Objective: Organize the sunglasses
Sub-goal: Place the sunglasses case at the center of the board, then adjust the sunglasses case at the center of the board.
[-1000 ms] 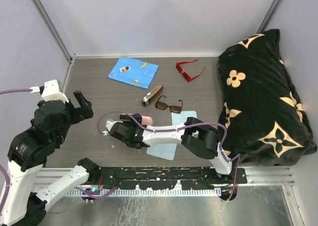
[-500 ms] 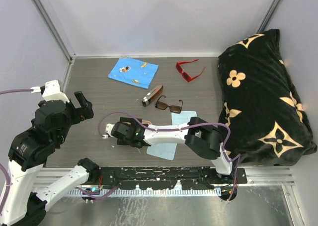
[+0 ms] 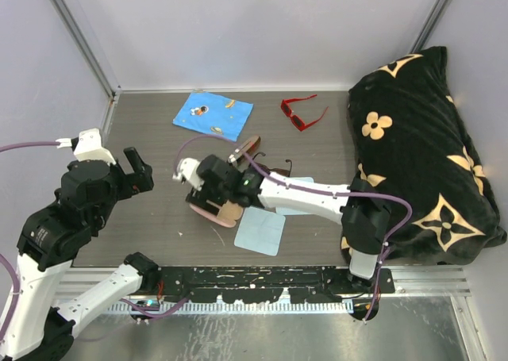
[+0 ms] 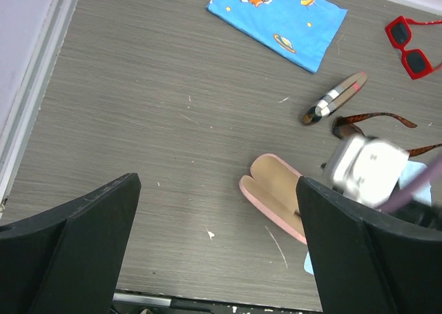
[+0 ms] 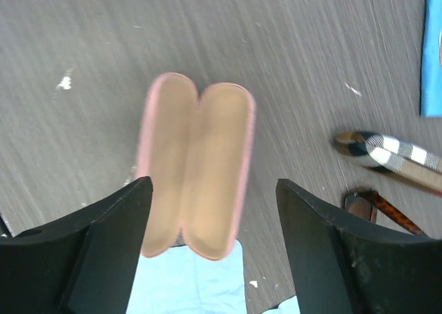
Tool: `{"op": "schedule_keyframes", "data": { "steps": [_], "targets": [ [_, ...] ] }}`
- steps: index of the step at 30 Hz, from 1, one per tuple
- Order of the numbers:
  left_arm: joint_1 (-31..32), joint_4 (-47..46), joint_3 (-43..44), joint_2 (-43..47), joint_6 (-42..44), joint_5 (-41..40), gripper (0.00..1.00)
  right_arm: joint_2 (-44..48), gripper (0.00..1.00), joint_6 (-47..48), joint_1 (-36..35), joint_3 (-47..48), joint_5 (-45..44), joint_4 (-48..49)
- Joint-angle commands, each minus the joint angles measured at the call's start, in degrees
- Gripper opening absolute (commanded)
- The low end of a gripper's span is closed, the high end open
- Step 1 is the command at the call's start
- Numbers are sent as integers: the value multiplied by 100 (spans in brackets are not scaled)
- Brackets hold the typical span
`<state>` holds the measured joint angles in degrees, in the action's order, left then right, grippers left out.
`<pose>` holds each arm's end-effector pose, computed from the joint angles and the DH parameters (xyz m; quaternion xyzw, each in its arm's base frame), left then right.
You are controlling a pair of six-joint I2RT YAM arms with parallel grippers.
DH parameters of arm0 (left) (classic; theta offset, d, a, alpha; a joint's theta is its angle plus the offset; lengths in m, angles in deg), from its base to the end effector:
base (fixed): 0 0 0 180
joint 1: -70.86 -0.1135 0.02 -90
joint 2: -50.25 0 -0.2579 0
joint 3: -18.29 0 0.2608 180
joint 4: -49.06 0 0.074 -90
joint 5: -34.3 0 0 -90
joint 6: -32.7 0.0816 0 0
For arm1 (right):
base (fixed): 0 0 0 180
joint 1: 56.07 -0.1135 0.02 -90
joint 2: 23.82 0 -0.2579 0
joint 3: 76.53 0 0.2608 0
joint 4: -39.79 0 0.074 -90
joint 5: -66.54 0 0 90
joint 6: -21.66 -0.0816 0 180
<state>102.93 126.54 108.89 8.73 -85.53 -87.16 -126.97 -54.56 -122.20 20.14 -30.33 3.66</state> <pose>0.1277 -0.0298 0.4132 -0.1110 0.8310 -0.0462 0.5432 0.1918 0.4093 0.2303 -0.5685 0.7161 0.1277 0.3842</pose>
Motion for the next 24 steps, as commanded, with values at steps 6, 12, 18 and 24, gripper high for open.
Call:
{"op": "schedule_keyframes", "data": {
  "steps": [6,12,18,24],
  "targets": [
    [-26,-158,-213,-113,-215,381,98,-305,69,-732,991,490,943,-677],
    [-26,-223,-272,-250,-261,665,100,-702,63,-861,1099,649,1087,-762],
    [-26,-362,-428,-307,-256,861,98,-874,60,-951,1103,577,1097,-718],
    [-21,-413,-470,-357,-228,960,98,-982,51,-760,1107,537,1008,-631]
  ]
}}
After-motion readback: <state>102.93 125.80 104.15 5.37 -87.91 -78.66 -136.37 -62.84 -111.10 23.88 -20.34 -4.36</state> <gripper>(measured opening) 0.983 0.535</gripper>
